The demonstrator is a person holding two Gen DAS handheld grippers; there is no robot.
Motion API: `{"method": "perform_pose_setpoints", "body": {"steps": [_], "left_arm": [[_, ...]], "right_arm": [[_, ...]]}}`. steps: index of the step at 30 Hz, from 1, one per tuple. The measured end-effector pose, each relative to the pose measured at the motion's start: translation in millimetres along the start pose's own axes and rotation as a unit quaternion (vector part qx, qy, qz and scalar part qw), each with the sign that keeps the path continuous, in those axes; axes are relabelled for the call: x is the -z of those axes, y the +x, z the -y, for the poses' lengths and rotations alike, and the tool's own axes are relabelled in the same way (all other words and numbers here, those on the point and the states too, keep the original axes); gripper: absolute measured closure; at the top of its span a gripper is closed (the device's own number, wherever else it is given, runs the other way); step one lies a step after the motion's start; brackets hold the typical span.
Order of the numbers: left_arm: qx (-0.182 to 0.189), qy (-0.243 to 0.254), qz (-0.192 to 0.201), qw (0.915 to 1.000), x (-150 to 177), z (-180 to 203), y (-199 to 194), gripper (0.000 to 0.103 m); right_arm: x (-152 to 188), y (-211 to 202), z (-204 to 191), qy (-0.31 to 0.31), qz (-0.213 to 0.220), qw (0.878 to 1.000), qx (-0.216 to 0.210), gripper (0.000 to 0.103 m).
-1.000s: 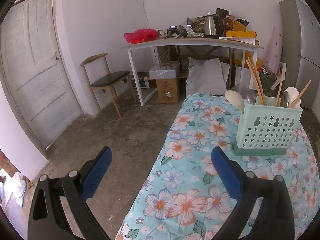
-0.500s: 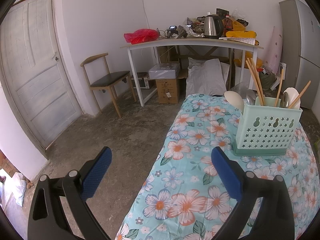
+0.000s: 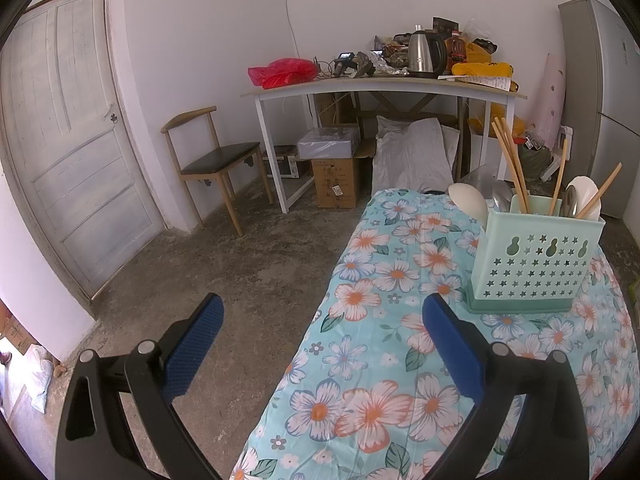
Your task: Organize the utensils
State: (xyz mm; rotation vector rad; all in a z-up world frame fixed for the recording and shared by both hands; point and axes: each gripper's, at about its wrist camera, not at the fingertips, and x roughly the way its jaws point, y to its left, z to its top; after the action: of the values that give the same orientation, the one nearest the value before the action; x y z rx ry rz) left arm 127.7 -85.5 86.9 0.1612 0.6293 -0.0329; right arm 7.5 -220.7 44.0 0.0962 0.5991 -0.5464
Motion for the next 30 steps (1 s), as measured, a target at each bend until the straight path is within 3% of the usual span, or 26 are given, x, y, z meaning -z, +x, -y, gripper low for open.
{"method": "perform_pose_setpoints", "body": {"steps": [30], "left_arm": [[0.000, 0.000, 0.000, 1.0000, 0.3, -1.6, 1.2, 0.006]], "right_arm": [[-1.2, 0.3, -2.7, -0.001, -0.001, 1.000, -0.002, 0.009]]}}
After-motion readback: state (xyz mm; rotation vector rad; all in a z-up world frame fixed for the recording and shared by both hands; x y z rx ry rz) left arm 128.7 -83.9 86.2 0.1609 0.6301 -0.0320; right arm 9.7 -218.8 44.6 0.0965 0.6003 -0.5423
